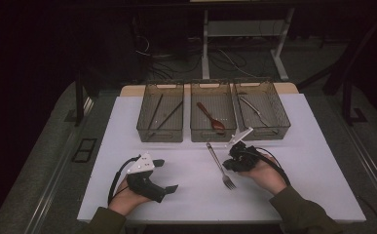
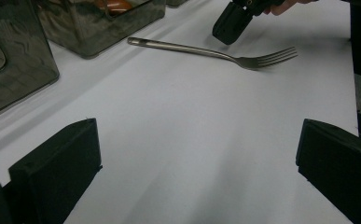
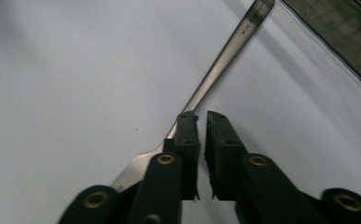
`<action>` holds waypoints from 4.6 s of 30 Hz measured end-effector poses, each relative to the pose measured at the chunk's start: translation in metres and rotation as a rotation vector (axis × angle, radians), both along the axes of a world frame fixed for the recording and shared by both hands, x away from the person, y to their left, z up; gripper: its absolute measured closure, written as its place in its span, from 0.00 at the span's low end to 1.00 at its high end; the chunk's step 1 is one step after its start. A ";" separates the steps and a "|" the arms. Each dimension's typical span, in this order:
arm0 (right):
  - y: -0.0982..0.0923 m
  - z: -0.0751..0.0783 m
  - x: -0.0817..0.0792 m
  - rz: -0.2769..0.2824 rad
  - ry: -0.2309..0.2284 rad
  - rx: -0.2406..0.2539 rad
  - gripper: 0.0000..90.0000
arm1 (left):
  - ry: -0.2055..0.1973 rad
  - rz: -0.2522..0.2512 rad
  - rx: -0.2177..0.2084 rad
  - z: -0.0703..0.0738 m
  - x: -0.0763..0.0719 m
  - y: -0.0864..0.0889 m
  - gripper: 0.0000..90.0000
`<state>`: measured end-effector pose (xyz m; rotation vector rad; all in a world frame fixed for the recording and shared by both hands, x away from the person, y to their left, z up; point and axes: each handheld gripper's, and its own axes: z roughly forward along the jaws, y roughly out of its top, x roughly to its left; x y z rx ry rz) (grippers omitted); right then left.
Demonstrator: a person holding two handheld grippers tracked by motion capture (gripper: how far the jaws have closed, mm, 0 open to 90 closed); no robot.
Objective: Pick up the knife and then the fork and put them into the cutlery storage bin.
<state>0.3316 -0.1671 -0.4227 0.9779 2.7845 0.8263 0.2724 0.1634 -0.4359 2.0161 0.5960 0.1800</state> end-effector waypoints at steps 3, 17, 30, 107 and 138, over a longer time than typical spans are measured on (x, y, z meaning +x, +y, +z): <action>0.004 0.002 0.002 -0.009 0.020 0.021 0.86 | 0.001 -0.002 0.004 0.000 0.000 0.000 0.00; 0.025 -0.005 0.007 -0.022 0.052 -0.054 0.77 | 0.001 -0.003 0.005 0.000 0.000 0.000 0.00; 0.031 -0.003 0.005 0.047 0.052 -0.112 0.85 | 0.003 -0.001 0.005 0.000 0.000 -0.001 0.00; -0.055 0.057 0.019 -0.032 -0.069 0.132 0.93 | 0.003 -0.006 0.009 -0.001 0.000 0.000 0.00; -0.129 0.077 0.087 -0.309 -0.178 0.188 0.93 | 0.007 -0.001 0.009 -0.002 0.001 -0.001 0.00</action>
